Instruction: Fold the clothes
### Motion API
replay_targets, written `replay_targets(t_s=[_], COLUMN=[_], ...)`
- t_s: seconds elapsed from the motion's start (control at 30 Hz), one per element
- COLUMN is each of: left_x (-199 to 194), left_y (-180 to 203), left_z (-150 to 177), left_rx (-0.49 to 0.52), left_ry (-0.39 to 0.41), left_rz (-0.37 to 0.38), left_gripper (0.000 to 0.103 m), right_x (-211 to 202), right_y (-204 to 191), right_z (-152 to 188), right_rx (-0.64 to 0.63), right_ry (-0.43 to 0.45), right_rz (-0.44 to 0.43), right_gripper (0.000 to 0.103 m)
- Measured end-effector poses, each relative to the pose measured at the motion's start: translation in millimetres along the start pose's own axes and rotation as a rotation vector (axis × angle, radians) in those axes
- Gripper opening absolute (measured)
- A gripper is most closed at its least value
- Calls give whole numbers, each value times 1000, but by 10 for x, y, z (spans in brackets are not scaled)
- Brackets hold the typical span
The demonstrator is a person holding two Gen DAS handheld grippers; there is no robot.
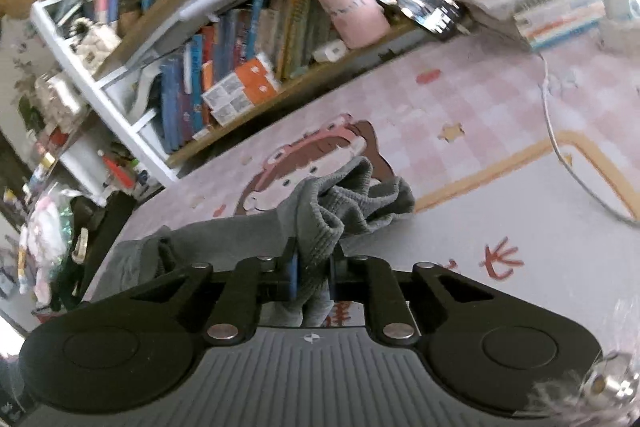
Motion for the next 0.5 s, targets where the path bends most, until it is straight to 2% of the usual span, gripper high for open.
replay_targets(t_s=[0.1,0.2,0.5], left_x=[16,22,19], left_y=[7,12,20], left_z=[-6,-5,-7], left_rx=[7,12,18], left_ry=[-9,-13,-15], left_rz=[-1,-5,-6], left_gripper=[103,103,103], right_x=[66,106,236], right_y=[99,130,44], right_z=[22,81,121], right_rx=[69,77,104], right_ry=[-34,-60,-95], right_rz=[4,28,-4], right_gripper=[22,31,41])
Point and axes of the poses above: each gripper's, at about its wrist camera, not at the fingertips, and x roughly the way its jaws point, y to its right, z to its underside, the point moved 4 cm from there along x, roughly the way its jaws point, and after that the axes turned 14 degrees about z, right-handed, at the moved point
